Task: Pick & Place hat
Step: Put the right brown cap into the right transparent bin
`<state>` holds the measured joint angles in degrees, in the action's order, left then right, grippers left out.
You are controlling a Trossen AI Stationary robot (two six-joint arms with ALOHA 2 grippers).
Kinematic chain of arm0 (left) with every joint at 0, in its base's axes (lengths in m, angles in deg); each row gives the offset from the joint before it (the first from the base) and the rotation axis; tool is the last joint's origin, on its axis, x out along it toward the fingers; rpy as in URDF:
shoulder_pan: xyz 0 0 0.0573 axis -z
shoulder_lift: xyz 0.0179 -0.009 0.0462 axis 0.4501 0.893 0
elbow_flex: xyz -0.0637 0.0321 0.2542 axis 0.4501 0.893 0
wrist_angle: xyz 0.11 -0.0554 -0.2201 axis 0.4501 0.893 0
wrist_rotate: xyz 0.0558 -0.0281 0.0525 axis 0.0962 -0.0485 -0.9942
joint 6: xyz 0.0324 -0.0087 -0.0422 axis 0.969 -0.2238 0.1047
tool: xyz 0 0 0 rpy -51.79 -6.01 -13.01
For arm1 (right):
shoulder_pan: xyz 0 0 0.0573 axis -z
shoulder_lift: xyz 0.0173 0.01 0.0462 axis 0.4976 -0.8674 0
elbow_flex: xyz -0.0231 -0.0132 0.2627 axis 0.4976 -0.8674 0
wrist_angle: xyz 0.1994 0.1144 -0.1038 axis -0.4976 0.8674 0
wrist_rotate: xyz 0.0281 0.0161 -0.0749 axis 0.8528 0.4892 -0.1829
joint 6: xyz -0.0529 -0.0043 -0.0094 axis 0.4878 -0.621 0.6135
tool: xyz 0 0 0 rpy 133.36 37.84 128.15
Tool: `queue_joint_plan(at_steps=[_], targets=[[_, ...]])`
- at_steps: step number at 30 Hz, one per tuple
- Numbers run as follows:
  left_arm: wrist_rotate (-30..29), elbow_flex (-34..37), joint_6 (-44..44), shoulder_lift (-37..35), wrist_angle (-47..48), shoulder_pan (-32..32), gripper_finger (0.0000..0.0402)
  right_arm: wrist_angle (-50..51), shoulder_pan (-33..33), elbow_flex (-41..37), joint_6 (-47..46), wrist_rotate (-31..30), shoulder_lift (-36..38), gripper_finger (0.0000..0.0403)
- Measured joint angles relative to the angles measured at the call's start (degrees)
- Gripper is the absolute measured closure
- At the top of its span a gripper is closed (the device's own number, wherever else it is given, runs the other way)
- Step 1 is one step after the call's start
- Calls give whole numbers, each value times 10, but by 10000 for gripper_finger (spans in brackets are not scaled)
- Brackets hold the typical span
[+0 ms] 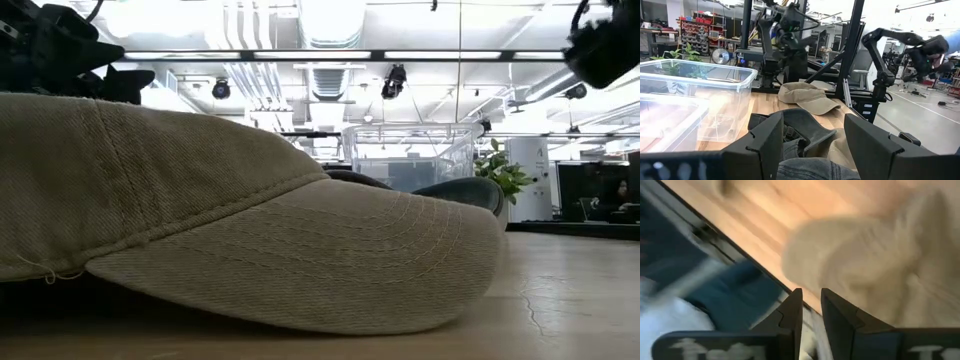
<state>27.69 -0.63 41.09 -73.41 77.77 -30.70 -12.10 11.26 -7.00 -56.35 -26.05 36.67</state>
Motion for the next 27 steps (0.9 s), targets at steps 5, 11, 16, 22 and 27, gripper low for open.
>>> queue_joint_plan(at_steps=[5,11,16,22,27], targets=[[-12,0,0,0,0,0,197,60,-30,45,36,10,-68,335],[-70,0,-152,0,-76,0,197,66,-57,16,36,46,-124,335],[-122,0,-491,0,-146,0,197,36,-81,13,18,51,-151,335],[-211,0,-644,1,-161,0,197,28,-97,9,-7,47,-164,302],[-247,0,-579,3,-162,-1,197,28,-97,8,-10,47,-162,250]])
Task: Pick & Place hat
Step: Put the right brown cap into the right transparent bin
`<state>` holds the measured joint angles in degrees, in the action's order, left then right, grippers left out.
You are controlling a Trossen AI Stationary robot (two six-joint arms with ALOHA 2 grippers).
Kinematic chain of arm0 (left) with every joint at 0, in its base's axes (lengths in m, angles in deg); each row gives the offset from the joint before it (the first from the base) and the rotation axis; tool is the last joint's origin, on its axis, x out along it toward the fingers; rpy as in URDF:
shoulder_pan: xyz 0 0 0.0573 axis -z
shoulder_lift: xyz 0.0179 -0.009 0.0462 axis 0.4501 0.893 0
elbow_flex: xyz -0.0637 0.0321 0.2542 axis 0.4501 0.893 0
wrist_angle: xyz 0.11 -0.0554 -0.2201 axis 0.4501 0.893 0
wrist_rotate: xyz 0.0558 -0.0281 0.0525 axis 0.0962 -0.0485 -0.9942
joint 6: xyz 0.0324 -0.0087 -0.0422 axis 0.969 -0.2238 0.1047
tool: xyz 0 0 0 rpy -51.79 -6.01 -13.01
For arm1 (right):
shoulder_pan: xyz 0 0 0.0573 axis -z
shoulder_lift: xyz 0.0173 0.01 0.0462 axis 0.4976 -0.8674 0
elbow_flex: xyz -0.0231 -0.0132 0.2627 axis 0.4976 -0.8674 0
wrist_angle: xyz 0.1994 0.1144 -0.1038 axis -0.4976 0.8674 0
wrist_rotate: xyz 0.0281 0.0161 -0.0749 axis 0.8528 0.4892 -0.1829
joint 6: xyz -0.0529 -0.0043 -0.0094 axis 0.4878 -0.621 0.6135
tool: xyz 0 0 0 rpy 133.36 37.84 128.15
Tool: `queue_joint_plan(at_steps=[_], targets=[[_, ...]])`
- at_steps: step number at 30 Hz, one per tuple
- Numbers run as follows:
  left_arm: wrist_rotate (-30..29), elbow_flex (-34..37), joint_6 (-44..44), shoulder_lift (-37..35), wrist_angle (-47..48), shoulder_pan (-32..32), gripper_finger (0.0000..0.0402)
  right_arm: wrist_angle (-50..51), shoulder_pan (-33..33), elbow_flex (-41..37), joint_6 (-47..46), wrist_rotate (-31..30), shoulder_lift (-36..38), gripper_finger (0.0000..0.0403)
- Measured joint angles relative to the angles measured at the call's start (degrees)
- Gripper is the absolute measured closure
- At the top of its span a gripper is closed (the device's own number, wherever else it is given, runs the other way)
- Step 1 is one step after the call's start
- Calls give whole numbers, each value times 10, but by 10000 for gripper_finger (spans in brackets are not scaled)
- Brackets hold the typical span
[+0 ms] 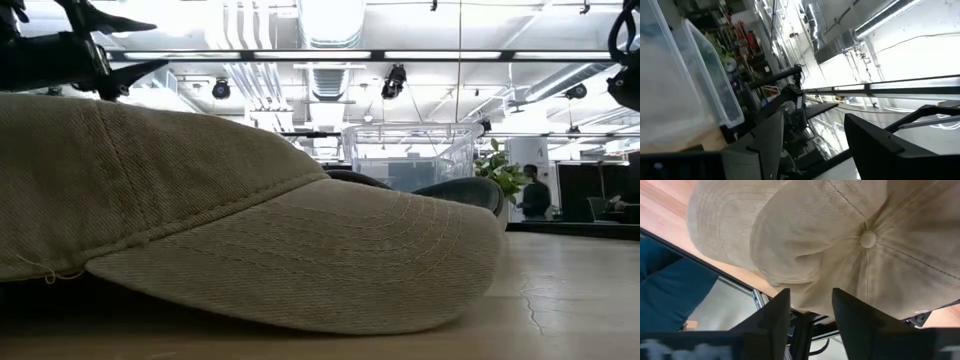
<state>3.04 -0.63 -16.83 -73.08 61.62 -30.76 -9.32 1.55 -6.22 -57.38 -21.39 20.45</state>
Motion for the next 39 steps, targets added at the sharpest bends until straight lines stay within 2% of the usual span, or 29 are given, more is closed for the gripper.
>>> queue_joint_plan(at_steps=[3,5,8,11,14,18,20,23,27,30,35,39], targets=[[-11,0,-31,0,-7,0,197,-17,0,0,21,0,-1,221],[-38,0,-73,0,-13,0,197,-43,0,0,26,-4,-1,208],[-92,0,-139,0,-37,0,197,-83,0,-2,22,-16,-1,199],[-108,-1,-212,0,-35,0,197,-118,0,-3,18,-16,-1,198],[-152,-2,-213,5,-34,1,197,-121,0,-13,18,-16,-1,199],[-203,-4,-129,12,-32,0,197,-120,-2,-53,15,-16,-2,199],[-183,-19,-96,30,-30,3,197,-133,-3,-77,-2,-15,-3,200],[-118,-68,-34,76,-37,13,197,-189,-5,-104,-10,-16,-3,200],[-70,-160,79,182,-38,43,197,-275,-6,-127,-22,-15,-9,200],[-40,-227,161,278,-38,71,197,-283,-6,-130,-23,-18,-22,200],[0,-305,151,433,-12,84,197,-283,-6,-131,-16,-56,-44,200],[38,-350,156,554,15,105,197,-283,-6,-131,-51,-101,-62,200]])
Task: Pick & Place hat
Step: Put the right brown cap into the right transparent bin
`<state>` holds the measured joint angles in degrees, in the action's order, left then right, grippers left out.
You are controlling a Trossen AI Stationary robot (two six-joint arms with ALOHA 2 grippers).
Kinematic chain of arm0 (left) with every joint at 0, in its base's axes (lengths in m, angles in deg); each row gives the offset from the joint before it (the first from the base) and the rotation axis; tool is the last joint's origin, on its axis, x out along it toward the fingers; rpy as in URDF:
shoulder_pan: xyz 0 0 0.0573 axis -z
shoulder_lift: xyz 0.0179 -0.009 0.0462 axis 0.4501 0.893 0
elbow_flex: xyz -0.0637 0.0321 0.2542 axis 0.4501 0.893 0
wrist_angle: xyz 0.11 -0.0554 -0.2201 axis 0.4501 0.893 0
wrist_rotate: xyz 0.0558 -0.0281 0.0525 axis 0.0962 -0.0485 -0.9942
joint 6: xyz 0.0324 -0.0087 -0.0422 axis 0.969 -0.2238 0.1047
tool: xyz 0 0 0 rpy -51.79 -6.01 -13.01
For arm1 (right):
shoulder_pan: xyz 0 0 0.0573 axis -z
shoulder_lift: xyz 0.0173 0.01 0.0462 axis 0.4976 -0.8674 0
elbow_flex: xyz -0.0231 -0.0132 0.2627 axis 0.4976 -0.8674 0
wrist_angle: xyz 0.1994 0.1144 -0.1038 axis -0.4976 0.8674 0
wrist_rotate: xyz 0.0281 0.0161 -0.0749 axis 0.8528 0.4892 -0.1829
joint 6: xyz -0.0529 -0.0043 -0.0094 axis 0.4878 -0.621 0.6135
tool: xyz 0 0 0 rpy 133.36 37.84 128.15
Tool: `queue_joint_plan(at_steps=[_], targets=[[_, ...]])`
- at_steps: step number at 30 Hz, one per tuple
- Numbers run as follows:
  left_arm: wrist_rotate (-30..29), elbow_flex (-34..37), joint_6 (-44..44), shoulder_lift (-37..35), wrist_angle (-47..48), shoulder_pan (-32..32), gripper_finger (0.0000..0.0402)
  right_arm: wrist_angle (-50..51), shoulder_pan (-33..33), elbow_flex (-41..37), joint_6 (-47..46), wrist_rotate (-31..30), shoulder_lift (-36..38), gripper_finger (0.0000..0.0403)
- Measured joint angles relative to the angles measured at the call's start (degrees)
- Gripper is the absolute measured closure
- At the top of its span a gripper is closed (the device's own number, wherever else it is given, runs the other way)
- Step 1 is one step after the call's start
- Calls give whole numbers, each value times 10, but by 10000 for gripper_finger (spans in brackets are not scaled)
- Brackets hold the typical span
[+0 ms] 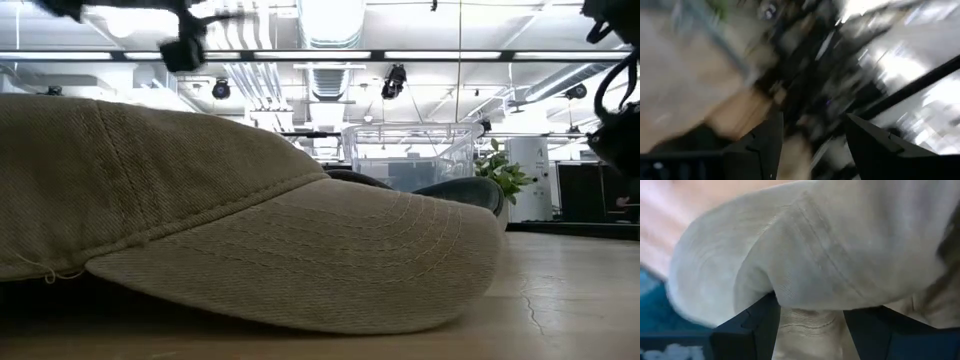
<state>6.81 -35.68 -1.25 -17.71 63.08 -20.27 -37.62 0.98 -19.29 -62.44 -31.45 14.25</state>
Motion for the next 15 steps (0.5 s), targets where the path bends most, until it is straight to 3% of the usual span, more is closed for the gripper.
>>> queue_joint_plan(at_steps=[11,15], targets=[[1,-109,89,231,-19,73,197,-45,3,-9,-204,-216,-15,200],[-6,-155,131,291,-18,88,197,-47,5,-11,-230,-255,-15,200]])
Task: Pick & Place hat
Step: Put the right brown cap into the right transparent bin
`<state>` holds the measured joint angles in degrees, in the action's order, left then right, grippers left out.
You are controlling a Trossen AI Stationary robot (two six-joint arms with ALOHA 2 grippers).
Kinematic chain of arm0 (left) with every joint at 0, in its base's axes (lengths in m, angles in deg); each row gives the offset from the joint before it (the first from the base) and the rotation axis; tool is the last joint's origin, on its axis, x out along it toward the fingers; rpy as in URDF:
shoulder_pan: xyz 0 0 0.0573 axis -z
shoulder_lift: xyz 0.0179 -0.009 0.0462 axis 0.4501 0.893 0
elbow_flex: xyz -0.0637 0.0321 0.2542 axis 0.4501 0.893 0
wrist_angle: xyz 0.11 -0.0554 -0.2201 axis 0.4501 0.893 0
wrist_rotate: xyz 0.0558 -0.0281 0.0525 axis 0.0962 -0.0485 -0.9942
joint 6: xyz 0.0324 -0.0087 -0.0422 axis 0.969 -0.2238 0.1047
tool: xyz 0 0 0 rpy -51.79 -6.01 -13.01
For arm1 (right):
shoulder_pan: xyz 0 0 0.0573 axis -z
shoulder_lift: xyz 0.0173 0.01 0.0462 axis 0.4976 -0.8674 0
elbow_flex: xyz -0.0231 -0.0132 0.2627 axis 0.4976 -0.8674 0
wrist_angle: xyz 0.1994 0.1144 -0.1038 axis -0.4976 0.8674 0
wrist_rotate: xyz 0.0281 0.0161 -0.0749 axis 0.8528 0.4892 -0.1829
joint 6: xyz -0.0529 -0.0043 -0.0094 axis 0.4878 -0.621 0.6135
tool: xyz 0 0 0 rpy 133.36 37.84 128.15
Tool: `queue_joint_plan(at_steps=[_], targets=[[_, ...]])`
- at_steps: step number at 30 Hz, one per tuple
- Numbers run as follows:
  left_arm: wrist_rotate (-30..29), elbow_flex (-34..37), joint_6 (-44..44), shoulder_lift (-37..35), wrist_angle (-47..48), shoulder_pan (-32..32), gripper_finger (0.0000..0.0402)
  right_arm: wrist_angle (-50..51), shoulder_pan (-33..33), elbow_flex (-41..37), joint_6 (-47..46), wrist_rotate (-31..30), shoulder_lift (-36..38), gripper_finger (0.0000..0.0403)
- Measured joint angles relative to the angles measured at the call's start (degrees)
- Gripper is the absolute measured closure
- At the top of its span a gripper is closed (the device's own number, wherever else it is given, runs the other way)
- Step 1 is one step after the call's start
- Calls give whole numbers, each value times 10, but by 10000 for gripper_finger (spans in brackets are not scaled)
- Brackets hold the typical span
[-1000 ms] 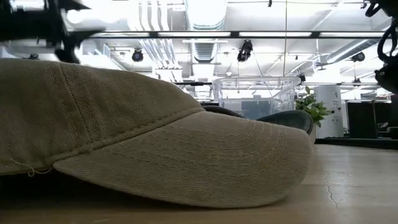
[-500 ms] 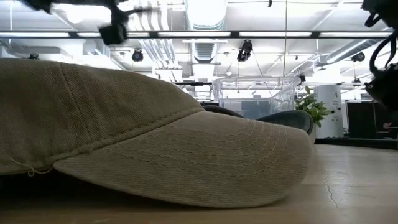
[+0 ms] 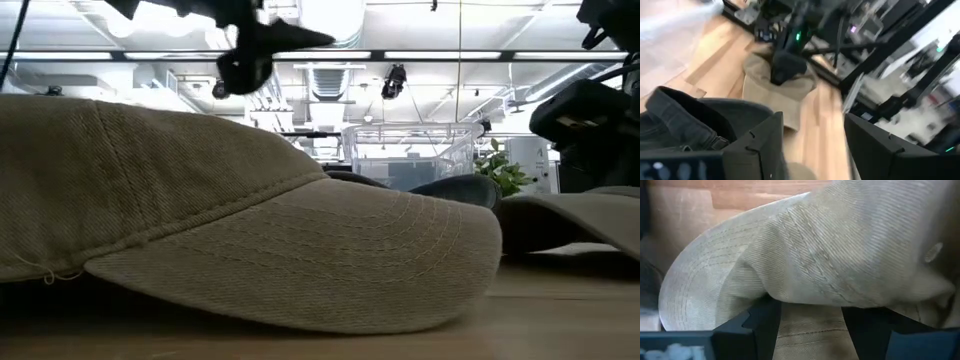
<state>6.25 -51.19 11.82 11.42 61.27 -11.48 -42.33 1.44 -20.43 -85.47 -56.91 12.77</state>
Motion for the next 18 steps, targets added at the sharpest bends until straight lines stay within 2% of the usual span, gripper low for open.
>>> queue_joint_plan(at_steps=[2,9,14,18], targets=[[-4,-21,-13,34,4,1,197,1,0,-1,0,3,0,200],[26,-103,-175,161,6,3,197,0,0,-20,0,56,0,200],[85,-204,-240,237,-3,20,197,7,0,-24,13,61,1,200],[90,-295,-318,307,15,32,197,14,0,-26,48,68,9,200]])
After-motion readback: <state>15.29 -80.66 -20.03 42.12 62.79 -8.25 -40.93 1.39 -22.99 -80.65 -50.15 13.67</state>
